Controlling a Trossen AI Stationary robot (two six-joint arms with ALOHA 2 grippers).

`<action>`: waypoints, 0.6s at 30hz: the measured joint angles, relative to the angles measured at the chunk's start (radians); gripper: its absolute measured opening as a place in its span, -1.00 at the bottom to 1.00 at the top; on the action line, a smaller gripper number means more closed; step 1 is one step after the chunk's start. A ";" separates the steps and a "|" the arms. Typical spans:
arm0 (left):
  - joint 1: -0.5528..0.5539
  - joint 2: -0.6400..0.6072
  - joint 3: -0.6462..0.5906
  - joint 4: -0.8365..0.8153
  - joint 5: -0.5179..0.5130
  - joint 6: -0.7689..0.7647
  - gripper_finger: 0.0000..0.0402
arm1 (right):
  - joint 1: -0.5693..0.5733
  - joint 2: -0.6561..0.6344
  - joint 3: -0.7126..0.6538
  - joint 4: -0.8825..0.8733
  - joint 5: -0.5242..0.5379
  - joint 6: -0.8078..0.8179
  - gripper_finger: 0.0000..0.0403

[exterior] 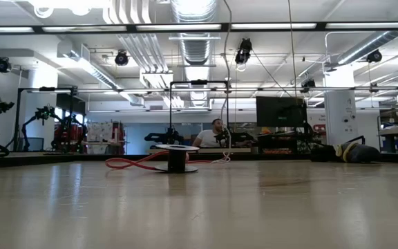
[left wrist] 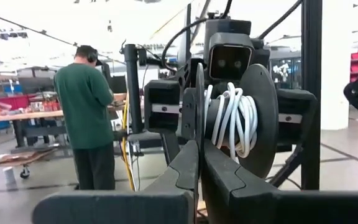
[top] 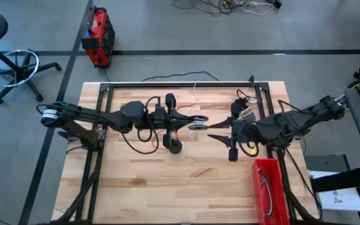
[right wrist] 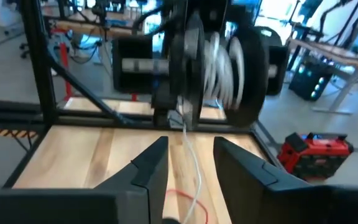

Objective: Coil cords
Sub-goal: Uncoil the white wire from the spool

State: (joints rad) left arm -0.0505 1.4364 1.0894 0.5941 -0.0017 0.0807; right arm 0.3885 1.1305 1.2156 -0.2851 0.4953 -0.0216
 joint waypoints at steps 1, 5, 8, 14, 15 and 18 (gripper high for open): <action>0.000 0.006 0.000 0.006 0.000 0.000 -1.00 | 0.000 0.000 0.000 0.014 0.000 -0.011 -0.39; 0.000 0.031 0.005 0.003 0.000 -0.003 -1.00 | 0.000 0.005 0.001 0.063 0.001 -0.052 -0.43; 0.000 0.036 0.008 0.013 0.000 -0.003 -1.00 | 0.000 0.008 0.001 0.092 -0.007 -0.072 -0.47; 0.000 0.038 0.008 0.016 -0.015 -0.003 -1.00 | -0.001 0.011 0.001 0.091 -0.008 -0.067 -0.59; 0.000 0.038 0.008 0.016 -0.015 -0.003 -1.00 | -0.001 0.011 0.001 0.091 -0.008 -0.068 -0.62; 0.000 0.038 0.009 0.017 -0.015 -0.004 -1.00 | -0.001 0.011 0.001 0.090 -0.008 -0.068 -0.79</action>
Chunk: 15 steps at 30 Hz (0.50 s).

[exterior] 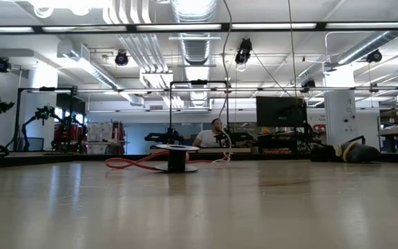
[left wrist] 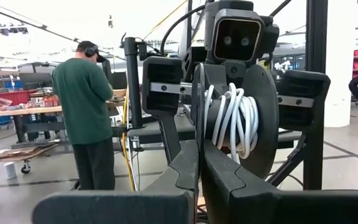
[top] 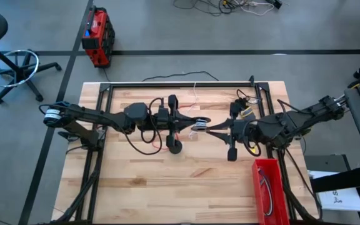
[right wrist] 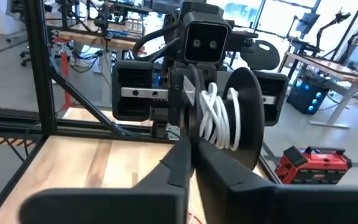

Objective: Coil cords
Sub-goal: Uncoil the white wire from the spool

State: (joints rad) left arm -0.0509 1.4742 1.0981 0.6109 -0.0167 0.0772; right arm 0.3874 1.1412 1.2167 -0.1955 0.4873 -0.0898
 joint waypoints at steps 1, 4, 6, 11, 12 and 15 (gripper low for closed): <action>0.000 0.000 0.000 0.000 0.001 0.000 -1.00 | 0.000 0.000 0.000 0.001 0.002 -0.001 -0.87; 0.000 0.000 0.000 -0.001 0.002 0.000 -1.00 | 0.000 0.000 0.000 0.006 0.002 -0.009 -0.97; 0.000 0.000 0.000 -0.005 0.002 0.023 -1.00 | 0.000 0.000 0.006 -0.007 0.002 0.000 -0.98; 0.001 -0.003 0.000 -0.043 -0.002 0.104 -0.93 | 0.013 -0.012 0.097 -0.144 0.013 -0.008 -0.99; 0.001 -0.003 0.000 -0.052 -0.002 0.109 -0.92 | 0.013 -0.016 0.124 -0.179 0.013 -0.002 -0.99; 0.000 -0.003 -0.001 -0.077 -0.001 0.110 -0.87 | 0.012 -0.018 0.184 -0.287 0.021 0.032 -0.99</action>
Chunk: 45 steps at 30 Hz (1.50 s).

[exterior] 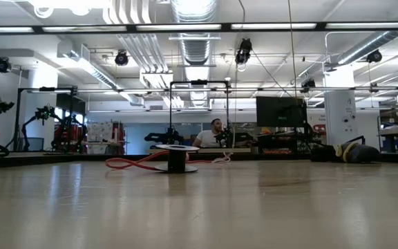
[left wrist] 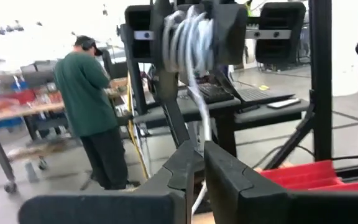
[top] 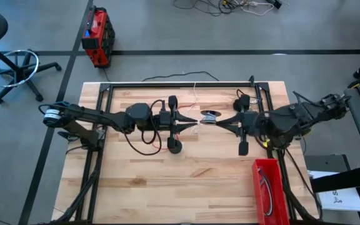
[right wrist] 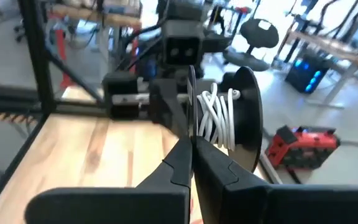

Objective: Coil cords
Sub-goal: Uncoil the white wire from the spool

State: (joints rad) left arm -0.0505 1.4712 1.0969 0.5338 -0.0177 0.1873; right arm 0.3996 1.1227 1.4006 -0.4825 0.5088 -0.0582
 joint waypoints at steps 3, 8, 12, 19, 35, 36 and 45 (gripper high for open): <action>0.000 0.001 -0.007 -0.021 0.001 -0.048 -0.84 | 0.001 0.006 0.031 -0.086 -0.012 0.031 -0.99; 0.000 0.020 -0.016 -0.020 0.074 -0.049 -0.81 | 0.002 -0.003 0.046 -0.153 -0.012 0.076 -1.00; -0.001 0.050 -0.018 -0.005 0.113 -0.050 -0.81 | 0.002 0.014 0.046 -0.171 -0.019 0.077 -1.00; 0.000 0.094 -0.018 0.001 0.081 -0.065 -0.81 | 0.002 0.046 0.046 -0.180 -0.045 0.076 -1.00; -0.003 0.105 -0.017 -0.033 0.054 -0.029 -0.81 | 0.002 0.055 0.046 -0.201 -0.070 0.093 -1.00; -0.003 0.112 -0.017 -0.020 0.075 -0.037 -0.81 | 0.002 0.055 0.046 -0.201 -0.069 0.094 -1.00; 0.001 0.061 -0.017 -0.153 -0.022 0.003 -0.52 | 0.002 0.055 0.047 -0.220 -0.071 0.113 -1.00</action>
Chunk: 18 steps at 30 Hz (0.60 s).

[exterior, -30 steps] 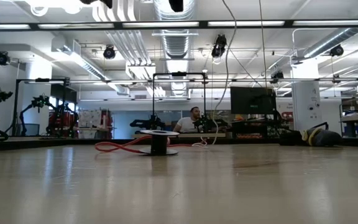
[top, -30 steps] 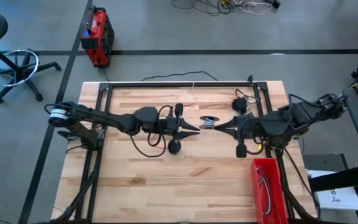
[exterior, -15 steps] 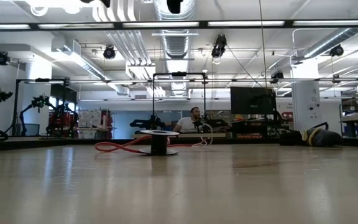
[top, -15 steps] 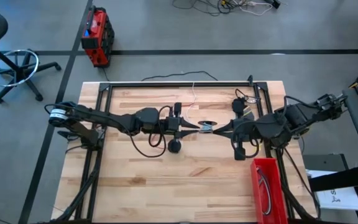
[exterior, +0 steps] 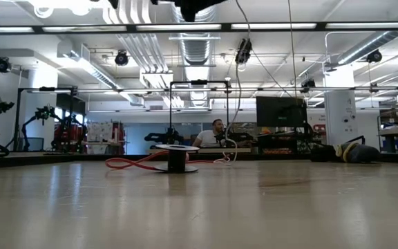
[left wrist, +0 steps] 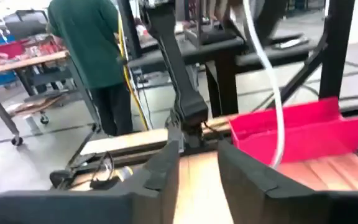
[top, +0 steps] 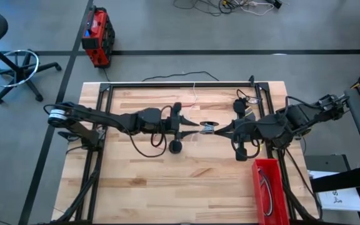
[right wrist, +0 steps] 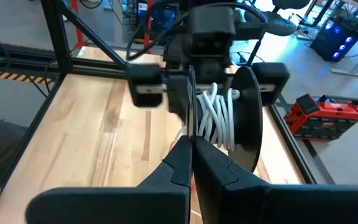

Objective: Coil cords
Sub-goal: Uncoil the white wire from the spool

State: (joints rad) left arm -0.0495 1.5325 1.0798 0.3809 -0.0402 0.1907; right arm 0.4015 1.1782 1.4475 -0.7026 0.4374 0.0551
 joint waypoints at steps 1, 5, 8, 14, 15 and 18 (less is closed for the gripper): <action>0.000 -0.009 0.000 -0.001 0.003 -0.005 -0.46 | 0.000 0.000 0.000 -0.002 0.000 0.000 -1.00; -0.002 -0.011 0.000 -0.022 0.155 -0.015 -0.27 | 0.000 0.000 0.000 -0.002 0.000 -0.003 -1.00; -0.002 -0.010 0.000 -0.041 0.191 -0.012 -0.18 | 0.000 0.000 0.000 -0.003 0.000 -0.002 -1.00; -0.001 -0.010 0.000 -0.053 0.189 -0.016 -0.08 | 0.000 0.002 0.000 -0.005 0.000 0.000 -1.00; -0.001 -0.012 0.000 -0.069 0.188 -0.016 -0.08 | 0.000 0.002 0.000 -0.006 0.000 0.000 -1.00; -0.001 -0.030 -0.002 -0.117 0.143 -0.010 -0.09 | 0.000 0.002 0.000 -0.009 0.000 0.000 -1.00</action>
State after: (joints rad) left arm -0.0509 1.5023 1.0782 0.2636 0.1026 0.1811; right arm 0.4015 1.1801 1.4479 -0.7111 0.4370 0.0547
